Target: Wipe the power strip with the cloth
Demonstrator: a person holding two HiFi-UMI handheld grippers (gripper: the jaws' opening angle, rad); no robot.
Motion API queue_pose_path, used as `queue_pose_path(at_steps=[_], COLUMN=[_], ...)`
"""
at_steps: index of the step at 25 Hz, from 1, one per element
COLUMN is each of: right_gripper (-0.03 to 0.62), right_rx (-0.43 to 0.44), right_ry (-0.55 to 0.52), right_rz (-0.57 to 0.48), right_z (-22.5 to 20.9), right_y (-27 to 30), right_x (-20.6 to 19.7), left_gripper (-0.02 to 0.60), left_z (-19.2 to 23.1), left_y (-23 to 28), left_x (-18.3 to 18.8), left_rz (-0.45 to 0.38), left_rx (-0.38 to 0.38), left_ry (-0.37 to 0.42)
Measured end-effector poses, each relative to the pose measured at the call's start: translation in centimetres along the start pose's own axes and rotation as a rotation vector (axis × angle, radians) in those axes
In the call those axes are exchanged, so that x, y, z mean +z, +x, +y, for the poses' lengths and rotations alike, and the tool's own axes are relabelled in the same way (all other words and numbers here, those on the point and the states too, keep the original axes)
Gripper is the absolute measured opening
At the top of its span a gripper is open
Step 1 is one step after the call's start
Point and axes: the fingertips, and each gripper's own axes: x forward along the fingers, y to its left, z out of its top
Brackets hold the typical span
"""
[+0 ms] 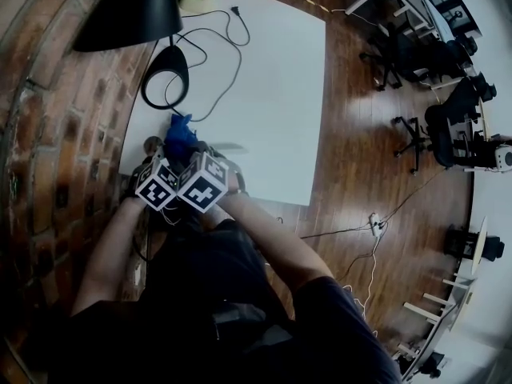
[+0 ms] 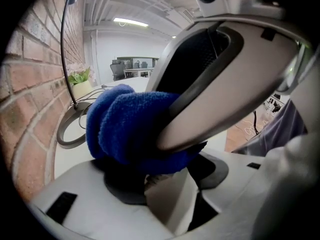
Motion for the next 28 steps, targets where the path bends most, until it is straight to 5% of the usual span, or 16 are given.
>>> queue_pose_path(at_steps=[7, 28], right_gripper=[0.066, 0.067], right_rx=[0.06, 0.029], right_ry=[0.177, 0.237], right_rz=[-0.04, -0.09], right_z=[-0.3, -0.49], right_y=[-0.41, -0.44], right_x=[0.48, -0.01], left_gripper=[0.244, 0.244], left_z=[0.06, -0.17], left_y=[-0.08, -0.11], left_x=[0.32, 0.53], left_rz=[-0.002, 0.003], left_rx=[0.003, -0.012], left_ry=[-0.001, 0.014])
